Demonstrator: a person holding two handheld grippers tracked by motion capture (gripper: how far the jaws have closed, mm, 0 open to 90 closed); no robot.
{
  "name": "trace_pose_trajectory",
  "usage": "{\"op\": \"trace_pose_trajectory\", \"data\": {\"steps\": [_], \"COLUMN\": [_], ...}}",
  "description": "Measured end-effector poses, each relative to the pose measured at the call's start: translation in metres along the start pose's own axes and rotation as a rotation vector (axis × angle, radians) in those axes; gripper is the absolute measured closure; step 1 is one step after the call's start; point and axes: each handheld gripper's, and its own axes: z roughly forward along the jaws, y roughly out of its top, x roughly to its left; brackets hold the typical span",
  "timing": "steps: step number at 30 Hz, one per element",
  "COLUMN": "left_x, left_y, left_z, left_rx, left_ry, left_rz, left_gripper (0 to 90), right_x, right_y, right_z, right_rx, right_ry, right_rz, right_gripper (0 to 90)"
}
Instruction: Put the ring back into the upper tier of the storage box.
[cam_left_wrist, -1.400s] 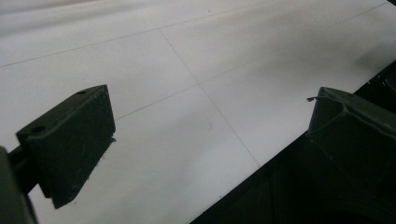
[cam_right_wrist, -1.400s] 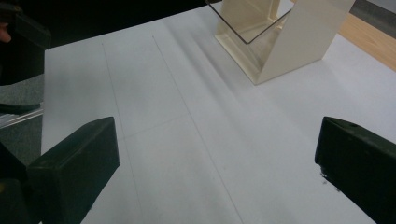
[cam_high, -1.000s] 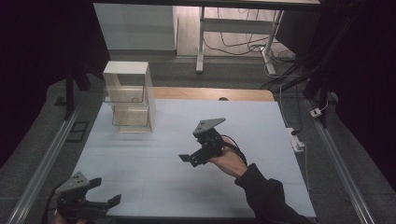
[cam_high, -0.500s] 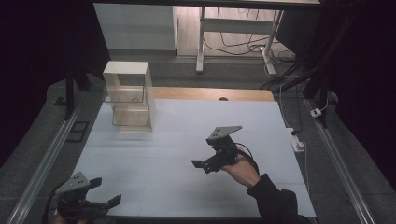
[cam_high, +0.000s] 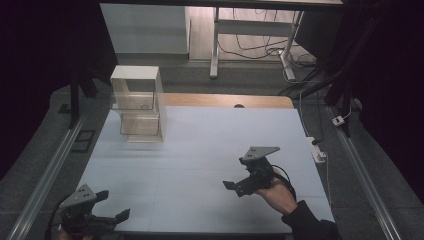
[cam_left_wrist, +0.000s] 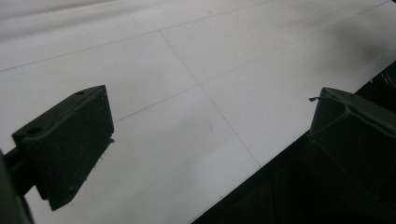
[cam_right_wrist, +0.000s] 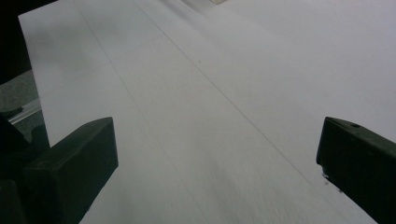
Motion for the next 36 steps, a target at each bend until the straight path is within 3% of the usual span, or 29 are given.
{"op": "trace_pose_trajectory", "data": {"steps": [19,36], "left_x": [0.0,0.0], "left_y": [0.0,0.001], "left_z": [0.0,0.001], "left_rx": [0.006,0.004], "left_ry": [0.0,0.004], "left_rz": [0.001,-0.004], "left_gripper": [0.2,0.1], "right_x": [-0.007,-0.007], "right_y": [-0.062,-0.102], "right_z": [-0.062,-0.107], "right_rx": [-0.002,-0.017], "right_ry": [-0.131,-0.258], "right_rz": [0.128,0.244], "right_gripper": [0.0,0.0]}}
